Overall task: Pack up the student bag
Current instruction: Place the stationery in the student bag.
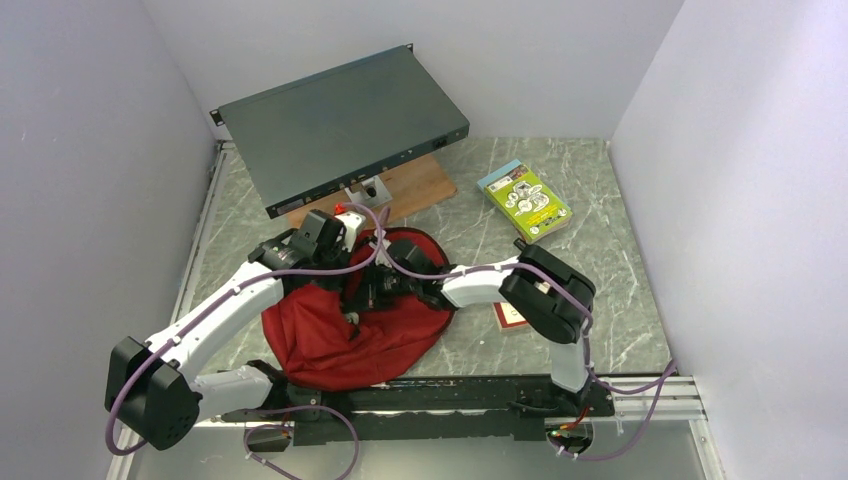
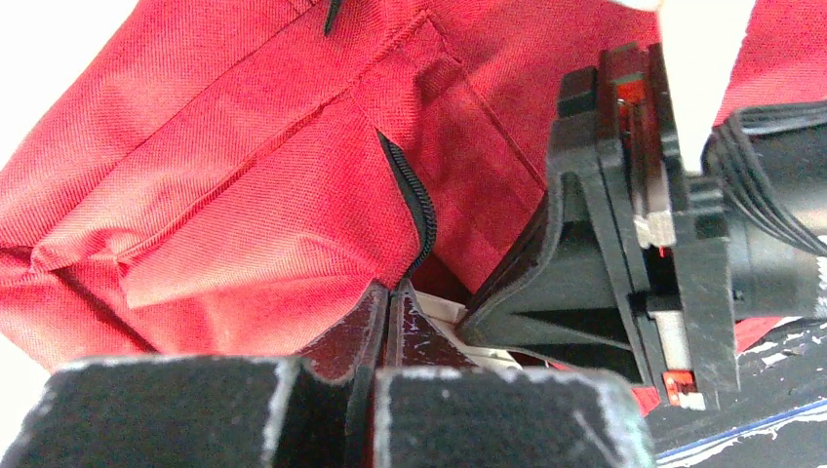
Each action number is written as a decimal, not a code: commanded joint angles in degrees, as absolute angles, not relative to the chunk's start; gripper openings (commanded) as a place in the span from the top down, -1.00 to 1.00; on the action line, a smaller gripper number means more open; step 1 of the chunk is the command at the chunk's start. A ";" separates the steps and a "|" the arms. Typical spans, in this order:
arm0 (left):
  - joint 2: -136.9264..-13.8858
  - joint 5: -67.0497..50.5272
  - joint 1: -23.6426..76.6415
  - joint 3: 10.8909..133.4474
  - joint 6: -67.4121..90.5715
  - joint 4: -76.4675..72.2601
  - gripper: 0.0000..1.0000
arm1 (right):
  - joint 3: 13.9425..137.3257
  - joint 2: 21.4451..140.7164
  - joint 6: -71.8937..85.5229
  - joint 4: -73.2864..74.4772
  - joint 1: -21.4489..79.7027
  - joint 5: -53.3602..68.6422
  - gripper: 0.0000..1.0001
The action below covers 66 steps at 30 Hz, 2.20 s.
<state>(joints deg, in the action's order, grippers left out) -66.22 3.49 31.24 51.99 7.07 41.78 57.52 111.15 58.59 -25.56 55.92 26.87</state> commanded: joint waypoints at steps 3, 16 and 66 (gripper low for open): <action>-66.05 0.53 31.46 53.00 6.68 38.32 1.00 | 60.14 102.70 64.44 -26.53 56.52 12.31 0.90; -63.37 0.53 31.46 52.69 6.94 37.51 1.00 | 64.73 112.15 58.08 -20.69 60.85 16.47 0.97; -62.00 1.31 31.33 53.34 14.20 36.69 1.00 | 48.91 91.06 24.42 -18.15 65.47 -3.15 1.00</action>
